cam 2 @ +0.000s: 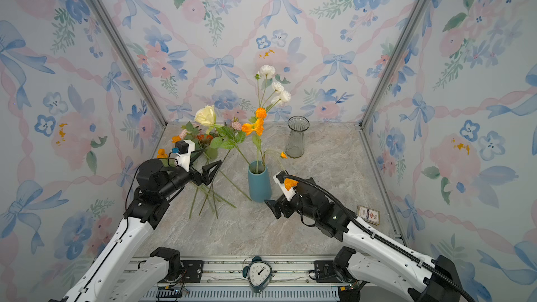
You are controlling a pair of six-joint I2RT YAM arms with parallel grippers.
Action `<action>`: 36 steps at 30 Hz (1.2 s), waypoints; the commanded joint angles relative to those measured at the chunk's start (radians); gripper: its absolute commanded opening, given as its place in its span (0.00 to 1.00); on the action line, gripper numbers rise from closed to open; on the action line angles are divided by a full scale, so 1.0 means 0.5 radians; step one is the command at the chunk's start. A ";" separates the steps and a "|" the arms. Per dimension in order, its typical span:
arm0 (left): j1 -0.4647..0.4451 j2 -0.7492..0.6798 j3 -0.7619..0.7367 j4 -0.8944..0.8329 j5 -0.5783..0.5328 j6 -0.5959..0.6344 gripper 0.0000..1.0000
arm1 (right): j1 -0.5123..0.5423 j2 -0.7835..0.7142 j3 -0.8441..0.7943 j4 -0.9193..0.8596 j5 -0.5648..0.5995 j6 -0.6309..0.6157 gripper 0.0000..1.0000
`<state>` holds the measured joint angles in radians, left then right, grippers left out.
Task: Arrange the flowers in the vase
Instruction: 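Move the open left gripper down onto the stems in the flower pile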
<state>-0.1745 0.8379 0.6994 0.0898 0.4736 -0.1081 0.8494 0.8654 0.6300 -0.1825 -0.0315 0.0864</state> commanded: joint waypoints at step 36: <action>0.261 1.463 0.285 -0.013 -0.176 -0.950 0.51 | 0.902 -0.157 0.201 -0.227 0.039 -0.028 0.97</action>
<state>-0.0238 1.5295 0.8536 -0.0063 0.3275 -0.5014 1.2755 0.7769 0.7326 -0.3428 -0.0811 0.0704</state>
